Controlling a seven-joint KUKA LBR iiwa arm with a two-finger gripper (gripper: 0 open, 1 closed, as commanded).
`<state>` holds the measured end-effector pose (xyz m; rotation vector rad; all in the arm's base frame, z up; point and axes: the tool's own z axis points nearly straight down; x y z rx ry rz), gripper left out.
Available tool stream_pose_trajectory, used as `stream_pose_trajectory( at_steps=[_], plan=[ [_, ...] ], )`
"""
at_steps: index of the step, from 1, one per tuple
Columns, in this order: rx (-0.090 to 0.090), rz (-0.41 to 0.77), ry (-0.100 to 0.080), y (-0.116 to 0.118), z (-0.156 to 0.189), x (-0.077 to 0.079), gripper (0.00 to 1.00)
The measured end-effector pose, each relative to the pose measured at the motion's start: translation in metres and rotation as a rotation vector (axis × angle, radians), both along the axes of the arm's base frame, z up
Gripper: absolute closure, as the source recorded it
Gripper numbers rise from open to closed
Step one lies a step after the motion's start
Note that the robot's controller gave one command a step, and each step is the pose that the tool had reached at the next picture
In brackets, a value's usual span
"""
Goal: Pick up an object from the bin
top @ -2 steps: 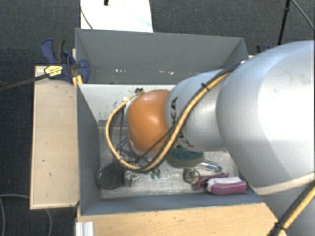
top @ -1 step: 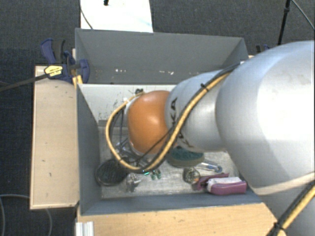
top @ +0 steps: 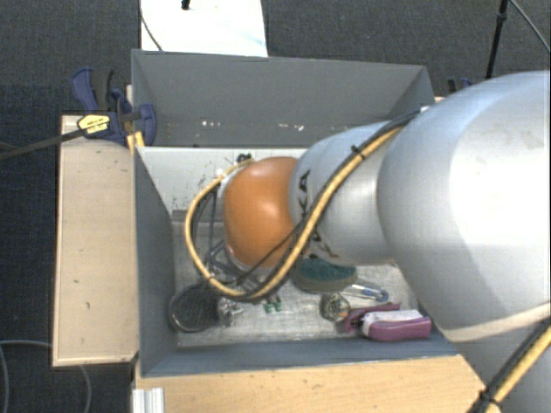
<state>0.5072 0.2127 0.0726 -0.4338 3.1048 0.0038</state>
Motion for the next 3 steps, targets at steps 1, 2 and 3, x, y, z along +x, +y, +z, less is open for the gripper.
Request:
stream_pose_trajectory(
  at_steps=[1, 2, 3],
  plan=[
    [-0.001, 0.0, 0.004, 0.0, -0.002, -0.001, 0.0],
    [0.0, 0.132, 0.001, 0.037, -0.002, -0.015, 0.0],
    [-0.002, 0.126, 0.002, 0.035, 0.0, -0.014, 1.0]
  ],
)
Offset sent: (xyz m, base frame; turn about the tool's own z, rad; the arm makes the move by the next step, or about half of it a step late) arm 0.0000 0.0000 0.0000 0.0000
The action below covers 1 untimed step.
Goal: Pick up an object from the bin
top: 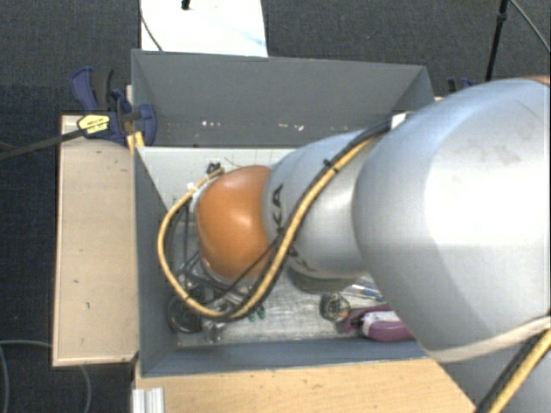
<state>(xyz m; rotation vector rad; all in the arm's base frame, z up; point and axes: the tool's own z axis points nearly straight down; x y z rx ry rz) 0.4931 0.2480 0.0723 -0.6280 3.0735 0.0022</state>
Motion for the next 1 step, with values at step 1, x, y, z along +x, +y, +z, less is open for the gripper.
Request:
stream_pose_trajectory(
  at_steps=[1],
  plan=[
    [0.001, 0.006, -0.005, -0.0411, 0.1747, 0.0121, 1.0]
  ],
)
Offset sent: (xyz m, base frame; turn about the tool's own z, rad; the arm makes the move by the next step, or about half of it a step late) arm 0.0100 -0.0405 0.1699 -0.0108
